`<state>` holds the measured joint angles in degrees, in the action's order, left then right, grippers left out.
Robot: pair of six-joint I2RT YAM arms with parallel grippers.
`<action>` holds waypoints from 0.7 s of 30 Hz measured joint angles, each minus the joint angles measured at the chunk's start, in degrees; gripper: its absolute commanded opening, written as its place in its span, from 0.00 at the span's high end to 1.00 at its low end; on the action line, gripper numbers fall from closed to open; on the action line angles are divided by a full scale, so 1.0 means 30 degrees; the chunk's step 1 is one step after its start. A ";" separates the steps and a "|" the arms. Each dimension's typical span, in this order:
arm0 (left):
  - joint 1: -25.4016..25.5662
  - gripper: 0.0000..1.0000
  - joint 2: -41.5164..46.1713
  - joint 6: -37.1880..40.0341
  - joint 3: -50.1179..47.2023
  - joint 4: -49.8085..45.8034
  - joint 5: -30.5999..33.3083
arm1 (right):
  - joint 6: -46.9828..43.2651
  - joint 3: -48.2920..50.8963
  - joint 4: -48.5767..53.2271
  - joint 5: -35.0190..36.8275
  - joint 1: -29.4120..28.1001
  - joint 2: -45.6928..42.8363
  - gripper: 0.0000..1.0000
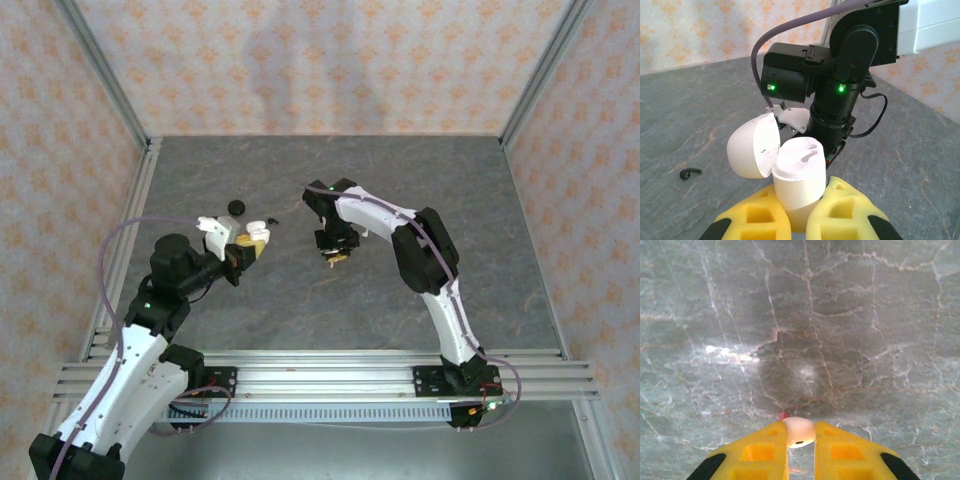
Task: Insert wireless bluetooth earbuds into charging case
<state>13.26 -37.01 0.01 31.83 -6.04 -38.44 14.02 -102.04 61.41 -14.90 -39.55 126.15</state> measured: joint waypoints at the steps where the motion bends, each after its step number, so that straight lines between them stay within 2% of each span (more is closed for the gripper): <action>1: 0.0058 1.00 0.0000 -0.0007 -0.0029 0.0240 -0.0058 | -0.0080 0.0561 -0.0546 0.0109 -0.0051 -0.0532 0.84; 14: 0.0517 1.00 -0.2178 0.0284 0.0372 0.1501 -0.0546 | -0.0699 0.4947 -0.6652 0.0976 -0.0277 -0.8320 0.86; 21: 0.1217 1.00 -0.3038 0.1428 0.1093 0.2594 -0.0517 | -0.1428 0.6783 -0.9551 0.1756 -0.1268 -1.1686 0.87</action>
<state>16.91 -46.13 4.29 35.11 1.74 -39.99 9.74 -81.69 32.75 -9.63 -43.35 91.09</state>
